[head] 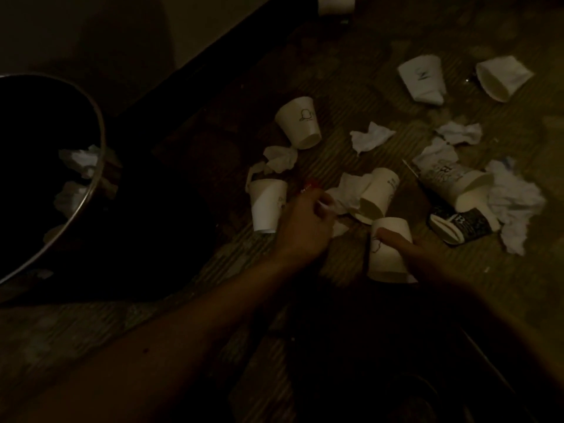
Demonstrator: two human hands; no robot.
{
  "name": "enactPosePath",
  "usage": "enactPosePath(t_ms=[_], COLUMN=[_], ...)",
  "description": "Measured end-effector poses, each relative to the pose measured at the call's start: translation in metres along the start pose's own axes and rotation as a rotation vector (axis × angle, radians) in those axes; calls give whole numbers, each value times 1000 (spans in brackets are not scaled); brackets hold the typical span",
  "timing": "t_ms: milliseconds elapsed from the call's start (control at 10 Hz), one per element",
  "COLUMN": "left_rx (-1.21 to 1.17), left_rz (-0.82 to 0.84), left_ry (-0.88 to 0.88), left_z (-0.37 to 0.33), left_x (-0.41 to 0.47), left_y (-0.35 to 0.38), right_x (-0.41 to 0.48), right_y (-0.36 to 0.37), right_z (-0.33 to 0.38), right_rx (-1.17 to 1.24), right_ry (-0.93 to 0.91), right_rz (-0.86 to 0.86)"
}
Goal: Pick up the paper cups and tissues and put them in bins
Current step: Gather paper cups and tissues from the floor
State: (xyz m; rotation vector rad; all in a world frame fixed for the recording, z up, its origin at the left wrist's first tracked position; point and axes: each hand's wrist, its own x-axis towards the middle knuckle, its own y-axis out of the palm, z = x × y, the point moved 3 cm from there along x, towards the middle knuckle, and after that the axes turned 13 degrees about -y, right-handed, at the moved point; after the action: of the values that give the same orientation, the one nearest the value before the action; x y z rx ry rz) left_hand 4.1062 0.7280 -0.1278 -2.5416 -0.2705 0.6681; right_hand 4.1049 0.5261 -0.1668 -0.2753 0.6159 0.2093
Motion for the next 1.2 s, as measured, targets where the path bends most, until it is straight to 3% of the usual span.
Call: enactPosePath(t_ms=[100,200,300,600,700,800,900,1000,1200], left_rx=[205,430,502,148,14,-105,-223,-319,-385], left_rz=[64,189,210,292,297,244,186,119,35], left_ry=[73,16,88,116,64,-6,-82,-136,-146], left_z=[7,19,29,0,-14,-20,-16,-4,14], left_x=[17,23,20,27,36,43,48,50,46], left_y=[-7,1,6,-5,1,5,6,-1,-16], right_x=[-10,-10,-24,-73,-69,-51,-33,-24,-27], right_y=[0,0,0,-21,-12,-3,-4,-11,-35], right_z=[12,20,48,214,245,250,221,170,146], right_rx=[-9,-39,-130,-625,-805,-707,-384,-299,-514], right_ry=[66,49,-6,-341,-351,-280,-250,-134,-143], right_rz=[-80,-26,-4,25,2,-95,-221,-134,-153])
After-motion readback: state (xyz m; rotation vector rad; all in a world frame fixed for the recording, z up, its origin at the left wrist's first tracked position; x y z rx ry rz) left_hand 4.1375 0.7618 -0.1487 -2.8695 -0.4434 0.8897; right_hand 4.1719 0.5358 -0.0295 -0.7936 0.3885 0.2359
